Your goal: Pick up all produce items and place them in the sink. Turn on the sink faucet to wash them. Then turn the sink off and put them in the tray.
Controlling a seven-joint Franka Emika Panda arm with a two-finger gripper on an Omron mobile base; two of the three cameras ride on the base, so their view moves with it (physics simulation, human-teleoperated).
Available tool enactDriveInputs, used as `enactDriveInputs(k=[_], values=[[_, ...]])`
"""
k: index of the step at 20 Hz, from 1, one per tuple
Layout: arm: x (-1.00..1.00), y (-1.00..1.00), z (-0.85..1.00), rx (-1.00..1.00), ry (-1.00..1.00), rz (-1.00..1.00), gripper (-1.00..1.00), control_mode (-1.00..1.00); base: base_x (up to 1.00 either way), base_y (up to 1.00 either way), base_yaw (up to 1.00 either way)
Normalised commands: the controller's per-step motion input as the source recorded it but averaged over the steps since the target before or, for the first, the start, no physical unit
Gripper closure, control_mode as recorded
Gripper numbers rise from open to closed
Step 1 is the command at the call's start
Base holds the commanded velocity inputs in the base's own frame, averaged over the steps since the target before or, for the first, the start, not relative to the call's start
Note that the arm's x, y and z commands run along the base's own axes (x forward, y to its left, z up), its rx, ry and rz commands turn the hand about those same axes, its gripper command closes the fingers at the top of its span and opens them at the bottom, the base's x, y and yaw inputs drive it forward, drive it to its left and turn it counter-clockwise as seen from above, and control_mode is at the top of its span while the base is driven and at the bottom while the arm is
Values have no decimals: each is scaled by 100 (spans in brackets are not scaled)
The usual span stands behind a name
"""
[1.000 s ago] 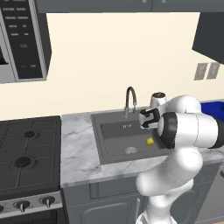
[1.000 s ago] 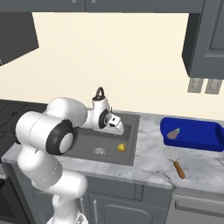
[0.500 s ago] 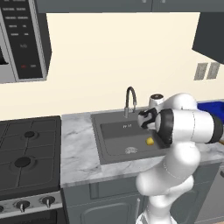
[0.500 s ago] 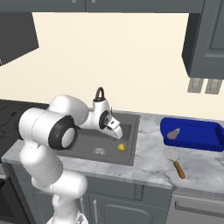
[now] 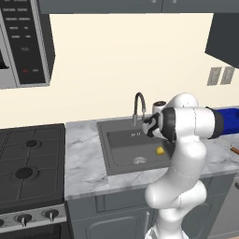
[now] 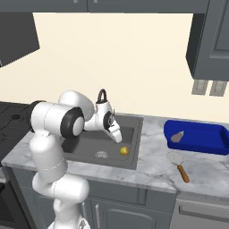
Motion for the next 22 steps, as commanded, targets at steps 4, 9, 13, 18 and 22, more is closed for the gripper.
enactDriveInputs(k=[4,9,13,18,22], values=[[21,-19,-21,6,5,-17,-100,-100,0,0,0],[12,-15,-32,7,5,-12,-100,-100,0,0,0],[15,-9,-33,6,2,-11,-100,-100,0,0,0],[26,0,-29,4,0,-10,-100,-100,0,0,0],[26,-1,-28,3,0,-10,-100,-100,0,0,0]])
